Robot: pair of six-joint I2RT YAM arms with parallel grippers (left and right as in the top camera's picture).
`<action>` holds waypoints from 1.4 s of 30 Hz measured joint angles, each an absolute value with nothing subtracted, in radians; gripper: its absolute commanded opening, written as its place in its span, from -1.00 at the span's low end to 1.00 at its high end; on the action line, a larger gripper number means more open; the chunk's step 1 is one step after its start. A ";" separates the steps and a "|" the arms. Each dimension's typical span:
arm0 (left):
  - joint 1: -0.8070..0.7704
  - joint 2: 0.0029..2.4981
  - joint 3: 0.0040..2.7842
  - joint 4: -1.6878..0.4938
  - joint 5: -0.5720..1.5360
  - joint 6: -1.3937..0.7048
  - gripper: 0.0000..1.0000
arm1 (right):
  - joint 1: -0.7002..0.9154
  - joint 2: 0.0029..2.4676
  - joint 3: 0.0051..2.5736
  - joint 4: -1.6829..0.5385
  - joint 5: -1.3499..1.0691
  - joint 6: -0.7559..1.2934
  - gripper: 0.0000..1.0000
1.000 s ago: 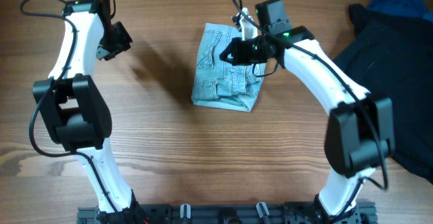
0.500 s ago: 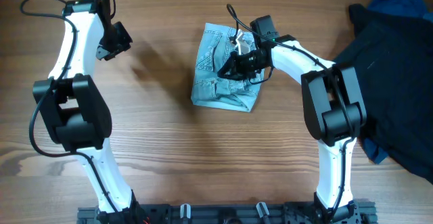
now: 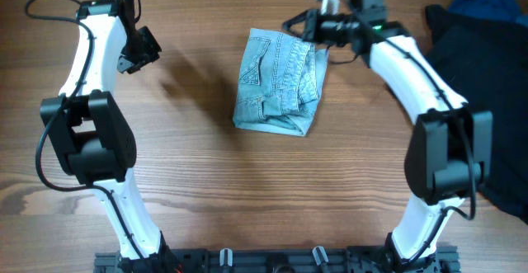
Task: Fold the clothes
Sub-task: 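Raise the right gripper and retract it to the upper right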
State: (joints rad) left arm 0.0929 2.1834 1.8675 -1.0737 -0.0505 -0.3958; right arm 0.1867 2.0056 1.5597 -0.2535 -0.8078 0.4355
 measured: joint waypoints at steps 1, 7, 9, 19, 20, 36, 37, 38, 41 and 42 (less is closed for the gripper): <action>0.093 2.183 1.868 -1.074 -0.051 -0.396 -0.30 | 0.179 2.005 1.562 -0.251 -0.804 0.442 -0.90; 0.093 2.183 1.868 -1.074 -0.051 -0.396 -0.30 | 0.186 2.084 1.562 -0.245 -0.792 0.490 -0.91; 0.093 2.183 1.868 -1.074 -0.051 -0.396 -0.30 | 0.190 2.132 1.562 -0.245 -0.791 0.501 -0.91; 0.093 2.183 1.868 -1.081 -0.051 -0.396 -0.30 | 0.179 2.313 1.567 -0.226 -0.865 0.581 -0.91; 0.093 2.183 1.868 -1.081 -0.051 -0.396 -0.30 | 0.179 2.313 1.567 -0.222 -0.865 0.583 -0.91; 0.093 2.183 1.868 -1.073 -0.051 -0.396 -0.30 | 0.161 1.829 1.563 -0.490 -0.845 0.504 -0.91; 0.093 2.183 1.868 -1.072 -0.051 -0.396 -0.29 | 0.177 1.802 1.567 -0.527 -0.846 0.487 -0.91; 0.093 2.183 1.868 -1.072 -0.051 -0.396 -0.29 | 0.202 1.782 1.571 -0.579 -0.846 0.465 -0.91; 0.093 2.183 1.868 -1.070 -0.051 -0.396 -0.30 | 0.292 1.779 1.549 -0.651 -0.839 0.409 -0.91; 0.093 2.183 1.868 -1.070 -0.051 -0.396 -0.30 | 0.324 1.785 1.525 -0.655 -0.828 0.395 -0.92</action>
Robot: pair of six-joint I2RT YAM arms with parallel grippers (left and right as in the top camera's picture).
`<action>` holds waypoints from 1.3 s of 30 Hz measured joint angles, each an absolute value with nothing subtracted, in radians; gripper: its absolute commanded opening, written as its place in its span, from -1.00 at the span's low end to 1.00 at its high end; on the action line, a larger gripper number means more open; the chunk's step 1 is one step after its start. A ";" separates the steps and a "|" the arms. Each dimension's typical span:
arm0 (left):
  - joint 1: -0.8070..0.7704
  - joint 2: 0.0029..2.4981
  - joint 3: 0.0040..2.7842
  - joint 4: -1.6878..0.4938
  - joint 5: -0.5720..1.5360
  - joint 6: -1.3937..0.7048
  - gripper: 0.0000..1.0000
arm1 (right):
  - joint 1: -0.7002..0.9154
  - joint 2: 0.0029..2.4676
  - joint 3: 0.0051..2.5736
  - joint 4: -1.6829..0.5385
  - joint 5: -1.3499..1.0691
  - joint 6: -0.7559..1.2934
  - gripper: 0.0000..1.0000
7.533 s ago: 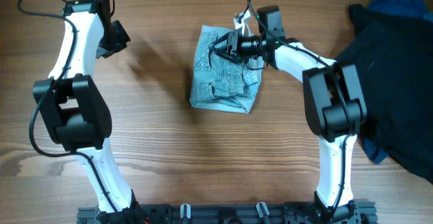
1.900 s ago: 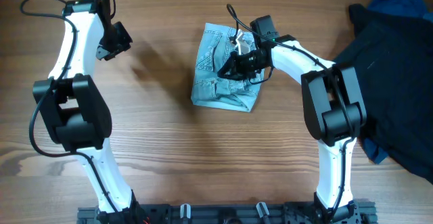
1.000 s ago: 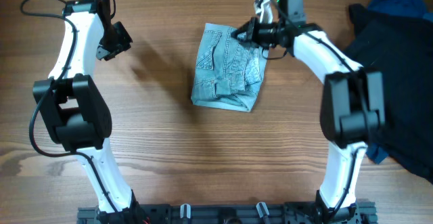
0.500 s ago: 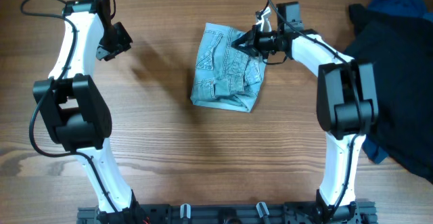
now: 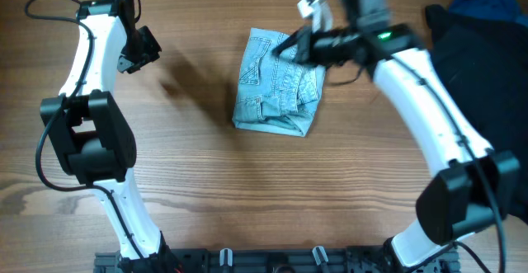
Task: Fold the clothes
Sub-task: 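Raise the right gripper and retract it to the upper right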
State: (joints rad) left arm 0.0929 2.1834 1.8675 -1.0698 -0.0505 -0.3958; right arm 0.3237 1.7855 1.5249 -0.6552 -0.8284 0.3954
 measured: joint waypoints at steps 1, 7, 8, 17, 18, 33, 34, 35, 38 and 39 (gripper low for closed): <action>0.093 2.183 1.868 -1.069 -0.051 -0.396 -0.31 | 0.347 1.789 1.502 -0.654 -0.813 0.389 -0.92; 0.093 2.183 1.868 -1.071 -0.051 -0.396 -0.31 | 0.419 1.845 1.267 -0.537 -0.699 0.373 -0.92; 0.093 2.183 1.868 -1.071 -0.051 -0.396 -0.31 | 0.414 1.852 1.222 -0.477 -0.690 0.375 -0.92; 0.093 2.183 1.868 -1.070 -0.051 -0.396 -0.31 | 0.351 1.990 1.032 -0.281 -0.719 0.406 -0.91; 0.093 2.183 1.868 -1.070 -0.051 -0.396 -0.31 | 0.346 1.997 1.032 -0.281 -0.741 0.406 -0.91; 0.093 2.183 1.868 -1.070 -0.048 -0.396 -0.30 | 0.338 1.695 1.084 -0.192 -0.754 0.510 -0.88; 0.093 2.183 1.868 -1.070 -0.039 -0.396 -0.28 | 0.337 1.660 1.095 -0.190 -0.747 0.515 -0.86; 0.093 2.183 1.868 -1.070 -0.032 -0.396 -0.22 | 0.333 1.636 1.100 -0.189 -0.741 0.519 -0.77; 0.093 2.183 1.868 -1.069 0.024 -0.395 -0.05 | 0.308 1.579 1.112 -0.193 -0.732 0.533 -0.21; 0.093 2.183 1.868 -1.067 0.055 -0.396 0.01 | 0.292 1.570 1.114 -0.198 -0.731 0.542 -0.09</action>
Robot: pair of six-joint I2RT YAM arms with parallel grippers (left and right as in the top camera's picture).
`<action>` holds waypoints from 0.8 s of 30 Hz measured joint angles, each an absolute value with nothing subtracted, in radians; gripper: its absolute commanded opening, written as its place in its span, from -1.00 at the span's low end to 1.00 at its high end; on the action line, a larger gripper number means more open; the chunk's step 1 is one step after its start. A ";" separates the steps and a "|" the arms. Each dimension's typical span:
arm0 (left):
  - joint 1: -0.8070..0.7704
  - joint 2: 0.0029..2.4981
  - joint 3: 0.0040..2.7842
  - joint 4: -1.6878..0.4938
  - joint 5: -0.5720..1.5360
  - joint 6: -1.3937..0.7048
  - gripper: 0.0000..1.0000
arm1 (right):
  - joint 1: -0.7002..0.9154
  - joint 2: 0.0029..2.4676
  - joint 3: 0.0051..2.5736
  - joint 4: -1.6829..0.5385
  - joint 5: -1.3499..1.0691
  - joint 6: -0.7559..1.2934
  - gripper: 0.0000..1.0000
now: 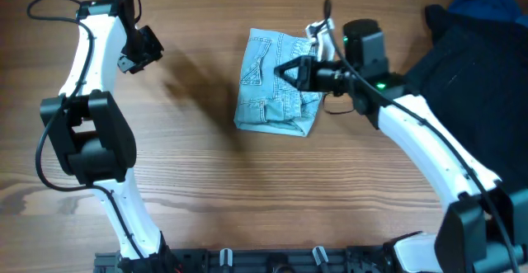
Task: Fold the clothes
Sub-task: 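Raise the right gripper and retract it to the upper right, then grasp the left side of the jeans bundle with the left gripper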
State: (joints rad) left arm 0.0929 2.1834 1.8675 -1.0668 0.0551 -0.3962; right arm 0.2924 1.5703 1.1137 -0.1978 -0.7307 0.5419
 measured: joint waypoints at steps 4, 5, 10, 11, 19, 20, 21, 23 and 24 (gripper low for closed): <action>0.093 2.183 1.868 -1.045 0.191 -0.377 0.33 | 0.219 1.567 1.114 -0.223 -0.726 0.560 0.38; 0.093 2.183 1.868 -1.036 0.234 -0.365 0.40 | 0.198 1.567 1.114 -0.224 -0.723 0.568 0.50; 0.084 2.183 1.868 -1.021 0.377 -0.295 0.48 | 0.152 1.564 1.150 -0.318 -0.648 0.579 0.99; 0.079 2.183 1.868 -1.020 0.392 -0.283 0.47 | 0.152 1.559 1.177 -0.382 -0.606 0.571 0.99; -0.015 2.183 1.868 -1.005 0.392 -0.195 0.59 | 0.154 1.513 1.509 -0.884 -0.102 0.513 0.99; -0.036 2.183 1.868 -0.992 0.383 -0.191 0.68 | 0.153 1.509 1.529 -0.902 -0.061 0.503 0.99; -0.054 2.183 1.868 -0.981 0.379 -0.186 0.75 | 0.152 1.502 1.548 -0.920 -0.016 0.491 1.00; -0.095 2.183 1.868 -0.953 0.384 -0.177 0.83 | 0.152 1.495 1.562 -0.947 0.038 0.475 1.00; -0.118 2.183 1.868 -0.934 0.395 -0.178 0.89 | 0.152 1.494 1.562 -0.960 0.054 0.469 1.00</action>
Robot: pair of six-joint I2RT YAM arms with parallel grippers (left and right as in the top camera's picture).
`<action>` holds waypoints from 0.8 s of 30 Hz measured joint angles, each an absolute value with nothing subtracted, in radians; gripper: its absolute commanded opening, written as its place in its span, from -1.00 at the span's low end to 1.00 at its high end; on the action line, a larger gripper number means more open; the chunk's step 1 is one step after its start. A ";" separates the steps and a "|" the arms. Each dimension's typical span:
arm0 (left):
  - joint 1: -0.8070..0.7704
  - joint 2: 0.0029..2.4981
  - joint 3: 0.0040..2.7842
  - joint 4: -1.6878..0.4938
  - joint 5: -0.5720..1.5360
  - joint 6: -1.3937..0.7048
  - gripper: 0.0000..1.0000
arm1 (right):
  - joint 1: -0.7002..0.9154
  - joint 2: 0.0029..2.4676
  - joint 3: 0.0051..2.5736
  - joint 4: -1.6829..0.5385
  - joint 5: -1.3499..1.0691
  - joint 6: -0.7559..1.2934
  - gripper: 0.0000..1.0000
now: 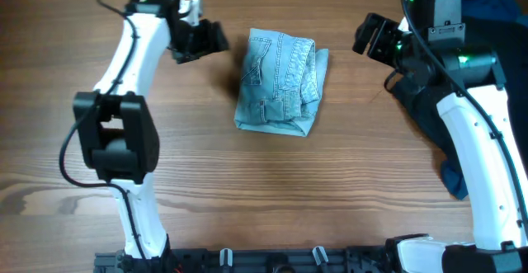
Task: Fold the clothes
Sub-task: 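Grasp the left side of the jeans bundle with the left gripper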
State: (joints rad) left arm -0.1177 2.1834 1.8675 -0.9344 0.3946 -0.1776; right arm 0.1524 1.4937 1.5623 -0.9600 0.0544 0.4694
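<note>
A light-blue denim garment [279, 82] lies folded into a compact bundle at the middle of the wooden table. My left gripper [211, 39] hovers just left of the bundle's top left corner, pointing toward it, open and holding nothing. My right gripper [369, 39] is off to the right of the bundle, well apart from it, also open and holding nothing.
A heap of dark clothes [429, 100] in black and blue covers the table's right side, partly under my right arm, with a blue piece [495, 1] at the far corner. The arm bases stand at the front edge.
My right gripper was over the denim bundle's upper middle and is now pulled back to the right, clear of it. My left gripper has moved right from the far left to beside the bundle.
At first my right gripper was at the bundle's top right corner, the left arm parked at the far left. Then the right gripper stood over the bundle's upper part, twice. Now it is withdrawn, the left gripper has come close, and the bundle lies much the same.
</note>
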 measured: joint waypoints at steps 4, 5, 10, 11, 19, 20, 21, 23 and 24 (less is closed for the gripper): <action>-0.182 2.184 1.868 -0.894 0.476 -0.176 1.00 | 0.152 1.494 1.562 -1.007 0.098 0.458 1.00; -0.189 2.186 1.868 -0.894 0.493 -0.176 0.99 | 0.152 1.494 1.562 -1.011 0.105 0.454 1.00; -0.193 2.230 1.868 -0.893 0.574 -0.176 1.00 | 0.152 1.494 1.562 -1.023 0.110 0.410 1.00; -0.189 2.252 1.868 -0.893 0.583 -0.176 1.00 | 0.152 1.494 1.562 -1.027 0.109 0.403 0.99; -0.160 2.275 1.868 -0.895 0.620 -0.176 1.00 | 0.152 1.494 1.562 -1.040 0.109 0.386 0.99; -0.157 2.279 1.868 -0.895 0.632 -0.176 0.99 | 0.152 1.494 1.562 -1.040 0.109 0.386 1.00; -0.154 2.286 1.868 -0.896 0.647 -0.176 1.00 | 0.152 1.494 1.562 -1.040 0.110 0.386 0.99; -0.153 2.308 1.868 -0.899 0.672 -0.176 1.00 | 0.152 1.494 1.562 -1.040 0.110 0.383 0.99; -0.153 2.318 1.868 -0.904 0.680 -0.176 1.00 | 0.152 1.494 1.562 -1.040 0.109 0.382 0.99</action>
